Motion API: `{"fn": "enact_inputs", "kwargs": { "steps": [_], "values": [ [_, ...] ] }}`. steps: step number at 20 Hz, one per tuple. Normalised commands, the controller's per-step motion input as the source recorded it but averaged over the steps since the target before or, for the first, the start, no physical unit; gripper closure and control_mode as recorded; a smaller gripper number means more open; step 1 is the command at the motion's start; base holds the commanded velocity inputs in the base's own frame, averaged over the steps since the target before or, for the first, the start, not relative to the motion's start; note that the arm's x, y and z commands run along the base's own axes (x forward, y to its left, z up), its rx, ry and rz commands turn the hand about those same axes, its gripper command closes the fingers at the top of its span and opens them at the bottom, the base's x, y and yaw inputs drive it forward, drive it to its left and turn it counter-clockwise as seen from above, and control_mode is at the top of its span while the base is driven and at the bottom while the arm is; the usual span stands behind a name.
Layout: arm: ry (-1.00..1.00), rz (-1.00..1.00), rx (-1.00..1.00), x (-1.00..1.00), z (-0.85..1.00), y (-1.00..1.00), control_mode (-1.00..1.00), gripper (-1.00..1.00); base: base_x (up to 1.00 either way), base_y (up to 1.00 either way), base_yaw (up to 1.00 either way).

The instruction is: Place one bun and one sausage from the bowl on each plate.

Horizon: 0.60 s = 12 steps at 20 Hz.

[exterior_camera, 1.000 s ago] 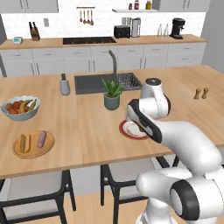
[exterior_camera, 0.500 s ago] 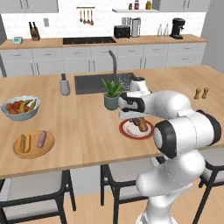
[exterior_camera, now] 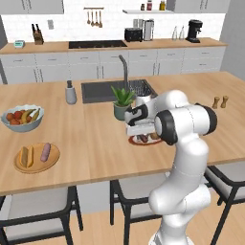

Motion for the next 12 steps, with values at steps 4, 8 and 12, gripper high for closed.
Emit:
{"fn": "enact_inputs", "kwargs": {
  "steps": [4, 8, 12],
  "values": [
    [0.0, 0.0, 0.0, 0.35, -0.47, 0.0, -1.0, 1.0, 0.0, 0.0, 0.0],
    [0.0, 0.0, 0.0, 0.07, -0.15, 0.0, -1.0, 1.0, 0.0, 0.0, 0.0],
    [0.0, 0.0, 0.0, 0.0, 0.0, 0.0, -1.0, -1.0, 0.0, 0.0, 0.0]
  ]
}}
